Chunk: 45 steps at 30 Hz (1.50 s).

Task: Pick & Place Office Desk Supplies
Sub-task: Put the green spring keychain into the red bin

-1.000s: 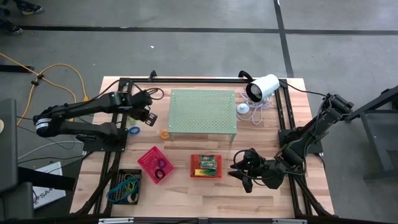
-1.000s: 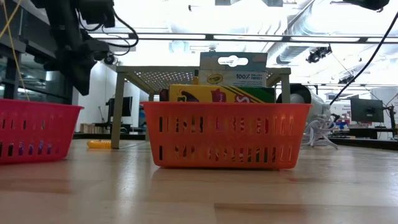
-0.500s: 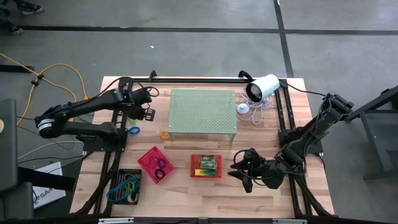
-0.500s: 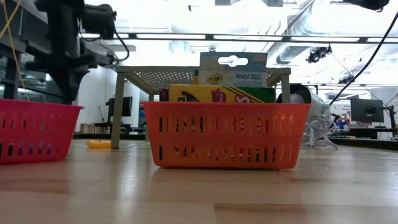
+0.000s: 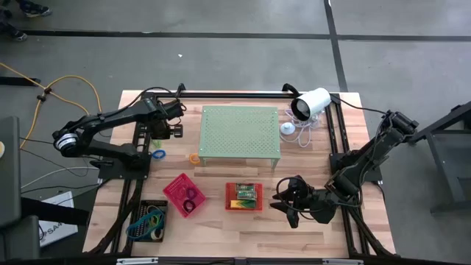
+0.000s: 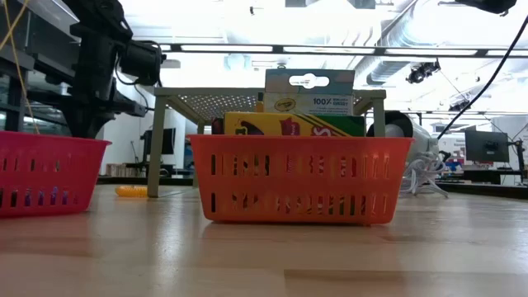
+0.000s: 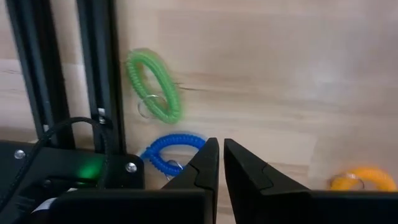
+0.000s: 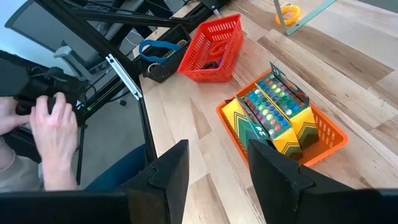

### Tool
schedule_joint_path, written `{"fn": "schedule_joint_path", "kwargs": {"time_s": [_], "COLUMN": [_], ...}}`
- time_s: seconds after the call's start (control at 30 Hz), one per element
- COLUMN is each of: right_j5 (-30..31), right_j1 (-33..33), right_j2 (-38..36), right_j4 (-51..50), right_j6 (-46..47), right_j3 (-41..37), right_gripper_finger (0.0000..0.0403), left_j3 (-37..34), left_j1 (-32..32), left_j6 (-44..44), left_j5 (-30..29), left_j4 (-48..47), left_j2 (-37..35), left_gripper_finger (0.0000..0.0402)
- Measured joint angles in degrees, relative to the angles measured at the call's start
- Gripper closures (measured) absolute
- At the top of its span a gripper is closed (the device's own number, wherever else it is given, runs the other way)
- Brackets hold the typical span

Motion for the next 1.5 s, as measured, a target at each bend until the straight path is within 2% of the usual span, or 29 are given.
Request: {"fn": "schedule_joint_path", "kwargs": {"time_s": [0.2,0.33,0.8,0.9,1.13,1.37,1.5], "right_j5": [0.0,0.0,-0.02,-1.69,-7.3,-7.45,-7.45], "right_j1": [0.01,0.0,0.01,-0.01,0.0,-0.01,-0.01], "right_j2": [0.01,0.01,0.01,0.01,0.0,-0.01,-0.01], "right_j4": [0.0,0.0,0.0,0.0,0.0,0.0,0.0], "right_j6": [0.0,0.0,0.0,-0.01,-0.01,0.0,0.0], "right_j3": [0.01,0.01,0.01,0.0,0.0,0.01,0.01], "right_gripper_finger": [0.0252,0.0252,0.0252,0.0252,0.0252,0.0252,0.0252], "left_j3": [0.0,0.0,-0.04,-0.22,-2.28,-3.81,-5.42], "left_j1": [-1.46,-3.6,-10.78,-11.65,-15.15,-16.94,-16.29], "left_j6": [-6.63,-9.86,-12.26,-13.63,-18.62,-23.17,-24.98], "left_j5": [-4.97,-5.53,-8.48,-8.55,-8.53,-8.55,-9.1], "left_j4": [-2.61,-3.89,-3.84,-3.84,-3.86,-3.18,-1.16], "left_j2": [0.02,0.02,0.02,0.02,0.02,0.02,0.02], "left_gripper_finger": [0.0385,0.0385,0.0385,0.0383,0.0351,0.0305,0.0292]}}
